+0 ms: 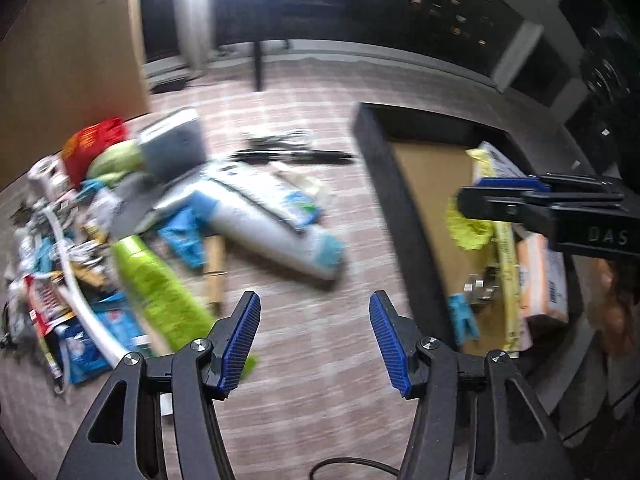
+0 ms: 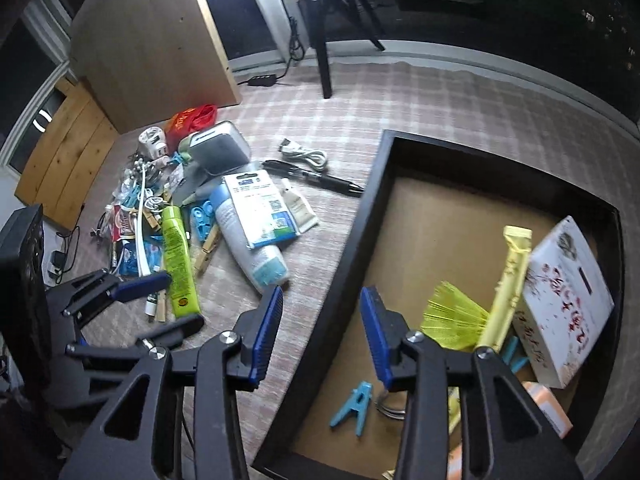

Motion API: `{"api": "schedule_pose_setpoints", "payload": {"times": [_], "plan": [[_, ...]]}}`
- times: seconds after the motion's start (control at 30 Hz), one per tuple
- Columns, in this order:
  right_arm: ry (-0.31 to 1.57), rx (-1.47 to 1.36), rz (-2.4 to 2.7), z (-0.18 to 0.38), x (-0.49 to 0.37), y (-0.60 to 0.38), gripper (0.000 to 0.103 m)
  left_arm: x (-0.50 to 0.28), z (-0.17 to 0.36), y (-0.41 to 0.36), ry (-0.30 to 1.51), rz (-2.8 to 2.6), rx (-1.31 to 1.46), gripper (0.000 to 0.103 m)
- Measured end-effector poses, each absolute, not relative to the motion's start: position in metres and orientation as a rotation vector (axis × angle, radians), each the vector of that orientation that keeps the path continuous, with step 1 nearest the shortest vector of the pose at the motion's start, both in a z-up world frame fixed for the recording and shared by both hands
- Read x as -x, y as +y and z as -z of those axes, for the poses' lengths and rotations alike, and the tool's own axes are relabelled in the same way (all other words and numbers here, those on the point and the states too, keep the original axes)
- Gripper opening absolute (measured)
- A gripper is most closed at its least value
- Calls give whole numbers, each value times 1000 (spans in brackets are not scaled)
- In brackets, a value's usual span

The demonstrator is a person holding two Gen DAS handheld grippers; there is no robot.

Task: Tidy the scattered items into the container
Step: 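Carry the clothespin and yellow tube over the tray and open both grippers, then grasp the white-blue box with the left gripper while the right grasps the white USB cable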

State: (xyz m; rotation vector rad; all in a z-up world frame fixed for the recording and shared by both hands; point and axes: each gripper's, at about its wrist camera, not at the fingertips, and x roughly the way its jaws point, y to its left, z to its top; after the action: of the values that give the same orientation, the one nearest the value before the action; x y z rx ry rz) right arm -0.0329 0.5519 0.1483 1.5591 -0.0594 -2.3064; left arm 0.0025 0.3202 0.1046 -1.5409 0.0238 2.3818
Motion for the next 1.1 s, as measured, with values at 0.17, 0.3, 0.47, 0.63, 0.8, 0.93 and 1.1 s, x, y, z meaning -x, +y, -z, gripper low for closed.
{"api": "schedule_pose_setpoints", "payload": {"times": [0.17,0.3,0.47,0.63,0.8,0.93,1.1], "plan": [[-22,-1540,2305,-145,36,536,45,-3,-99,268,-57,-2453,1595,54],[11,-1531,2300,-144,39,527,45,-7,-96,235,-133,-2496,1634,54],[40,-1510,2287,-143,45,518,45,-15,-93,189,-219,-2567,1683,54],[78,-1507,2274,-142,61,509,45,-10,-92,165,-249,-2598,1704,54],[199,-1492,2251,-142,84,493,45,16,-102,172,-135,-2611,1650,54],[297,-1482,2223,-140,110,482,45,50,-114,189,51,-2584,1547,59],[365,-1531,2178,-123,147,470,40,88,-114,213,300,-2514,1471,62]]}}
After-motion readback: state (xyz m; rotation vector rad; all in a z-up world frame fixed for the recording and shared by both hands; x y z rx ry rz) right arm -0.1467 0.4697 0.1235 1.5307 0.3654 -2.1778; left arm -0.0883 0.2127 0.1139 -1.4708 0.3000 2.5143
